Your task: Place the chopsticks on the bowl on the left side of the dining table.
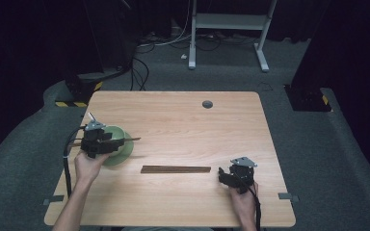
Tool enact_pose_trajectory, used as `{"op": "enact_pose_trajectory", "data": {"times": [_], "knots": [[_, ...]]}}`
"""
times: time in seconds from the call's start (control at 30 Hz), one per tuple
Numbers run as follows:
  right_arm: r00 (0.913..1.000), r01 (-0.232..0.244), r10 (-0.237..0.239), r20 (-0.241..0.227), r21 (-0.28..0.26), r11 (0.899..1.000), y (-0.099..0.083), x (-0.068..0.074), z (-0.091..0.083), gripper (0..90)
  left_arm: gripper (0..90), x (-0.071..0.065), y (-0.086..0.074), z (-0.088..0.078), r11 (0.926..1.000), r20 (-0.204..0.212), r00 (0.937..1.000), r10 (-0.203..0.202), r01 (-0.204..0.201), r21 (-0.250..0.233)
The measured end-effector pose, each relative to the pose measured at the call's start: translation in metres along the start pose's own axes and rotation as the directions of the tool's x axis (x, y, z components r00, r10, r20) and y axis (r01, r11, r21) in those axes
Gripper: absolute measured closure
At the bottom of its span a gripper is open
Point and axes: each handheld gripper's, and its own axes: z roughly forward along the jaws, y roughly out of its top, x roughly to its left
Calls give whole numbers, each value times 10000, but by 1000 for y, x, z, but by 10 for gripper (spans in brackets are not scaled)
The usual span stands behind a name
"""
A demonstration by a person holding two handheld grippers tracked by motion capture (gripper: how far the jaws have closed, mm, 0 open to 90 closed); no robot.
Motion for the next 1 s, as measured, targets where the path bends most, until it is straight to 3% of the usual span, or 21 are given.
{"op": "enact_pose_trajectory", "data": {"times": [0.57,1.0], "knots": [[10000,0,0,1,-1,10000,0,0,0,220,360,5,-10,-18,9991,-39,9999,-164,162,-398],[10000,-4,4,-1,-1,10000,0,0,0,220,354,5,-24,-26,9959,189,9983,-558,570,-702]]}}
